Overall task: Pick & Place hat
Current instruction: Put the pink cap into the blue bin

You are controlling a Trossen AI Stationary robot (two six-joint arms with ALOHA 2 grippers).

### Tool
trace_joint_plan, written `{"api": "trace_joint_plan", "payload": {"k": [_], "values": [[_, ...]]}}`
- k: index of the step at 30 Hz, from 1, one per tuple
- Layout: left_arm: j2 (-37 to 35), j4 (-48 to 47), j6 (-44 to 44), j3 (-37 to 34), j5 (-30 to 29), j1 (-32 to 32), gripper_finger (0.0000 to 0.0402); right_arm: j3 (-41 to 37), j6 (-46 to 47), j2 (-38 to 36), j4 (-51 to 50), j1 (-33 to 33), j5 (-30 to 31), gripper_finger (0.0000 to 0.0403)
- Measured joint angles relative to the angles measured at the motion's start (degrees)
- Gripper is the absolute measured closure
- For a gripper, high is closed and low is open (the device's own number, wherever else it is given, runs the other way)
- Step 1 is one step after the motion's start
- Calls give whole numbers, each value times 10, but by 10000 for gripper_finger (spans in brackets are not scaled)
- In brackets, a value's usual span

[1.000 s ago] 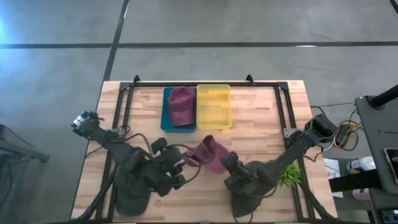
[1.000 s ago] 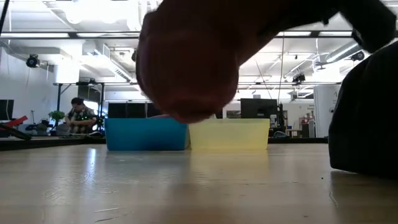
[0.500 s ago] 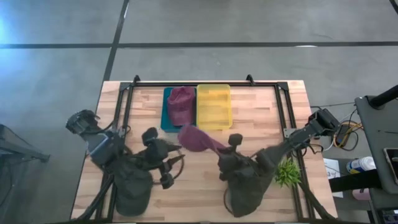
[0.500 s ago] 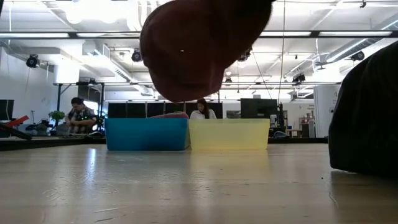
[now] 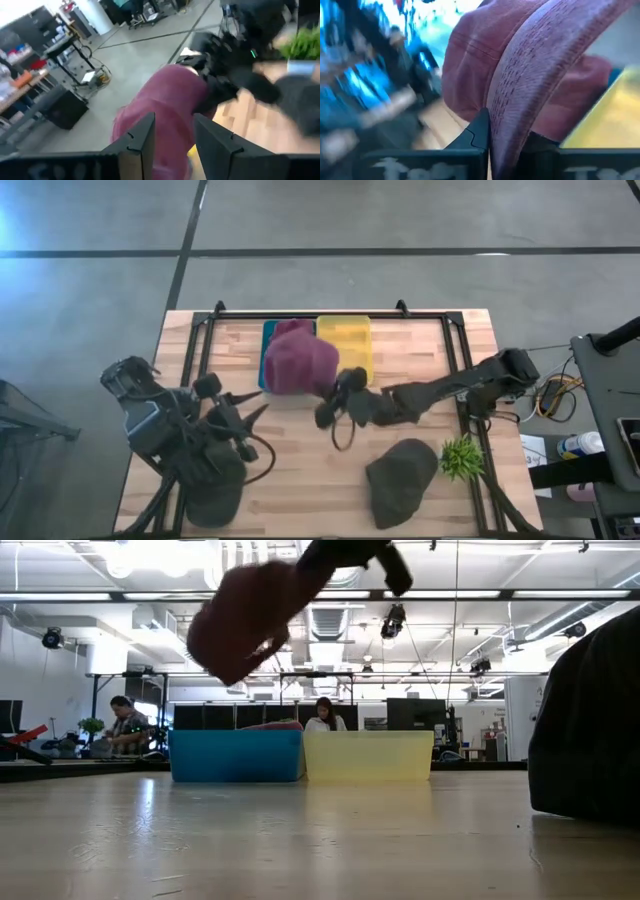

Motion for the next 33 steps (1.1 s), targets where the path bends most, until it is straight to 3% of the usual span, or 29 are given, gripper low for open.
{"api": "trace_joint_plan", "payload": {"k": [2, 7, 11, 15, 18, 22, 24, 26, 30, 33], "values": [[-8, -3, 20, -6, -4, 0, 276, 0, 87, 9, 14, -26, 4, 390], [-44, -2, 93, -37, -35, -1, 276, -1, 239, 83, 45, -70, 95, 390], [-87, -4, 153, -82, -82, 2, 276, 22, 258, 167, 155, -93, 83, 390], [-135, -4, 152, -112, -62, 13, 276, 63, 240, 230, 189, -103, 76, 390], [-164, -4, 126, -130, -31, 13, 276, 87, 120, 218, 197, -91, 74, 390], [-197, -5, 37, -145, 6, 20, 275, 91, -224, 161, 173, -62, 14, 390], [-210, -4, -6, -146, 26, 28, 275, 91, -383, 128, 119, -41, -25, 390], [-219, -3, -36, -144, 47, 33, 275, 91, -504, 96, 37, -15, -22, 390], [-234, -4, -103, -145, 93, 43, 275, 90, -660, 49, -123, 36, 30, 390], [-233, -3, -175, -146, 184, 56, 275, 88, -706, 32, -207, 67, 73, 390]]}}
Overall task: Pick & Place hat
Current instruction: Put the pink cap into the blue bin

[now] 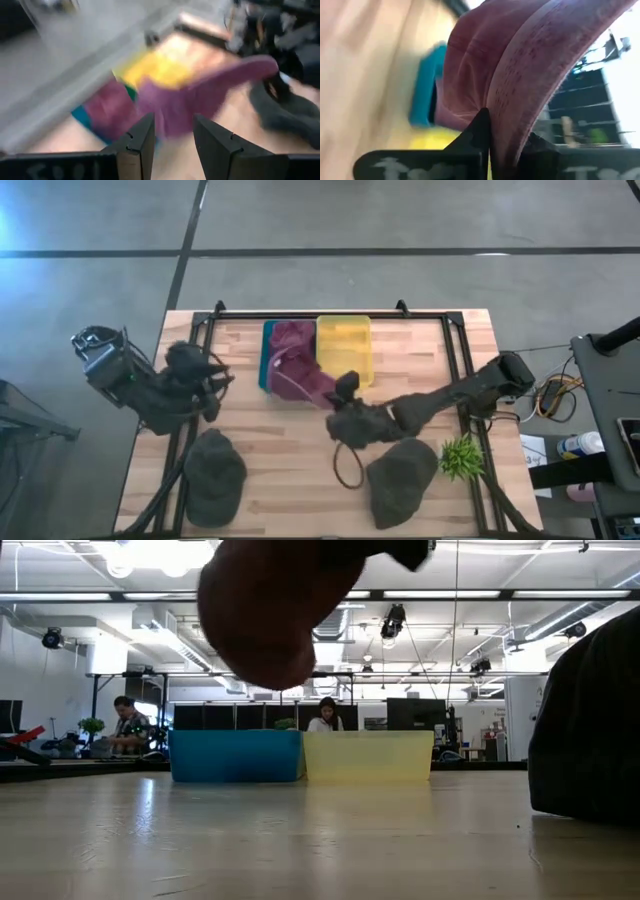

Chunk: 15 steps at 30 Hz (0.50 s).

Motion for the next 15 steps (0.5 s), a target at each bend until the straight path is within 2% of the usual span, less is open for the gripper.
{"api": "trace_joint_plan", "payload": {"k": [2, 5, 9, 15], "values": [[7, 6, -35, -13, 55, 9, 275, 0, -32, -4, -37, 21, 20, 390], [20, 45, -49, -61, 105, 16, 275, 0, -125, -4, -65, 57, 60, 390], [35, 121, 6, -135, 131, 43, 275, 0, -270, -4, -64, 107, 117, 390], [34, 288, 55, -193, 207, 98, 275, 0, -343, -4, -65, 173, 115, 390]]}}
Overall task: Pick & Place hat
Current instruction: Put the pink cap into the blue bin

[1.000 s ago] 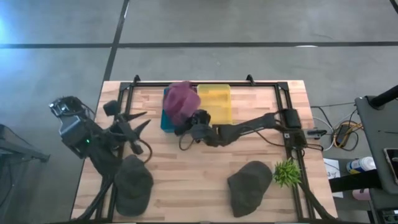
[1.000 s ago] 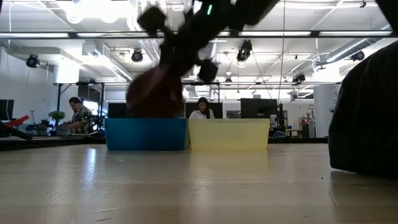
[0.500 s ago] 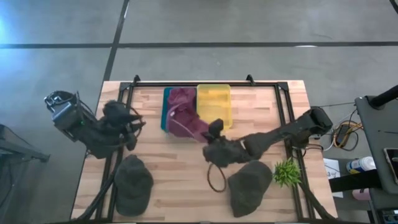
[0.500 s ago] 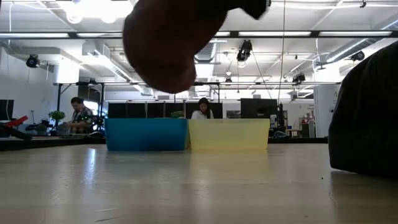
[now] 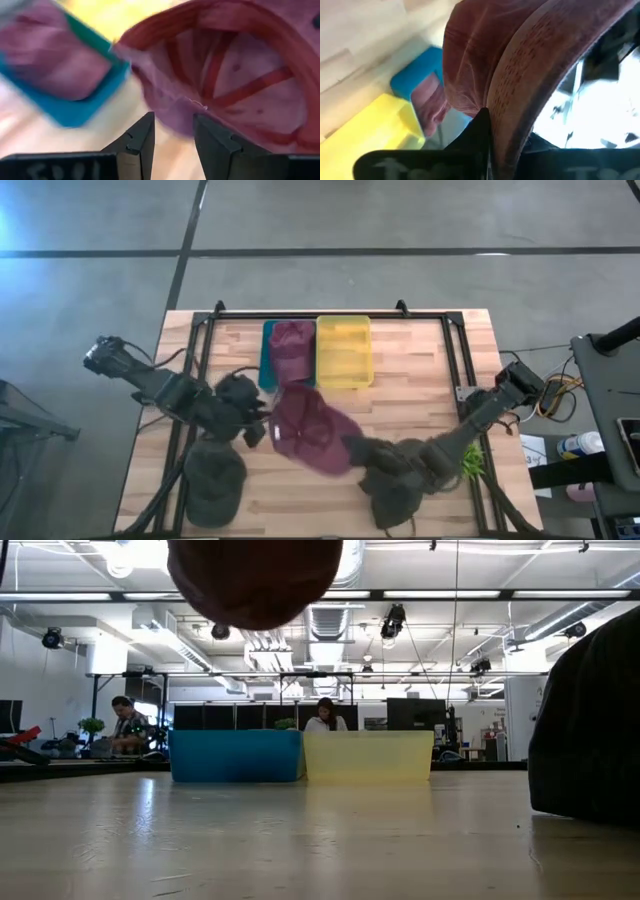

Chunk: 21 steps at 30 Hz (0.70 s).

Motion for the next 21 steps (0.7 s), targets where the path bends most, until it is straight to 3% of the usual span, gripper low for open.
{"api": "trace_joint_plan", "payload": {"k": [5, 14, 21], "values": [[7, 183, 73, -50, 104, 20, 275, 0, -18, 0, 1, 26, 40, 390], [71, 492, 83, -117, 170, 21, 275, 7, -33, 0, 9, 55, 60, 390], [167, 575, 103, -91, 233, 20, 275, 7, -64, 12, 62, 52, 47, 390]]}}
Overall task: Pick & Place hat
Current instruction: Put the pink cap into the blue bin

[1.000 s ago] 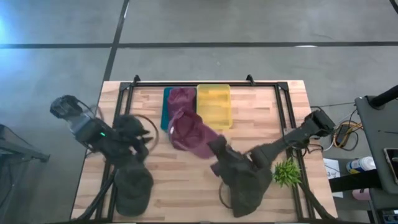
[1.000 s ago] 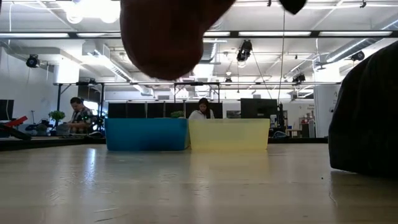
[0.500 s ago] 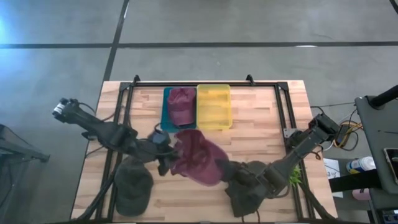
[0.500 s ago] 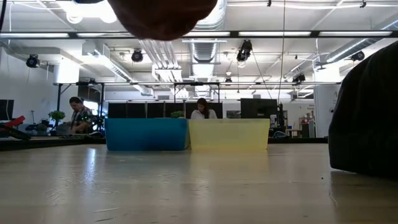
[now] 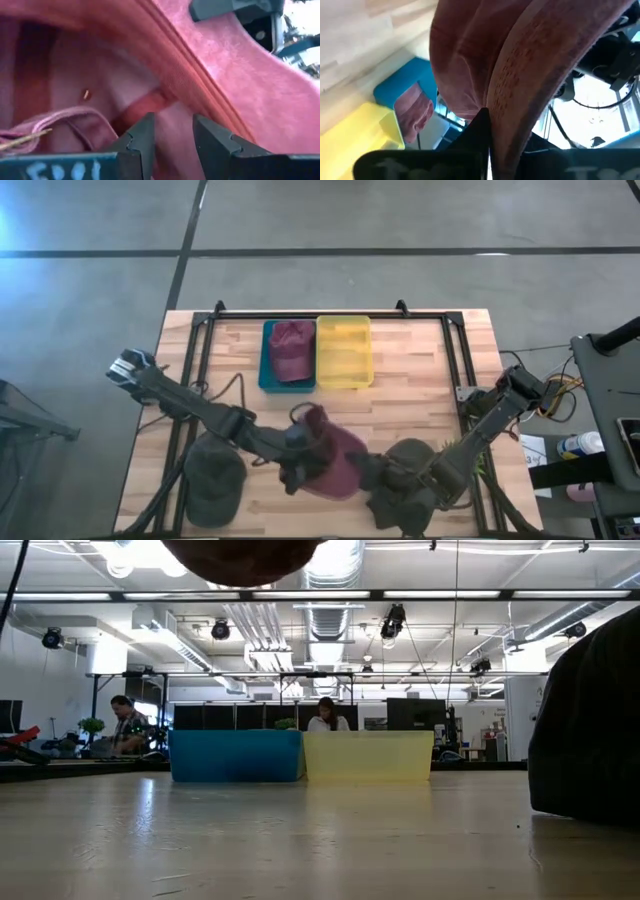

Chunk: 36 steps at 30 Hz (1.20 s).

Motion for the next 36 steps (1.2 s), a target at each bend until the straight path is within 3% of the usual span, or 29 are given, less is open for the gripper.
{"api": "trace_joint_plan", "payload": {"k": [6, 12, 18, 27, 32, 36], "values": [[38, -12, 64, 44, 49, 0, 275, 0, 9, 23, 12, -1, -9, 390], [28, -121, 72, 62, 83, 0, 275, 0, 95, 48, 19, -11, -47, 390], [10, -199, 52, 67, 147, 1, 275, -1, 81, 71, 19, -24, -41, 390], [-42, -221, 55, 73, 114, 6, 275, -2, 132, 72, 25, -46, -32, 390], [-88, -288, 52, 76, 88, 5, 275, -7, 151, 103, 7, -61, -31, 390], [-127, -335, 34, 76, 11, 4, 275, -8, 122, 140, 9, -63, -32, 390]]}}
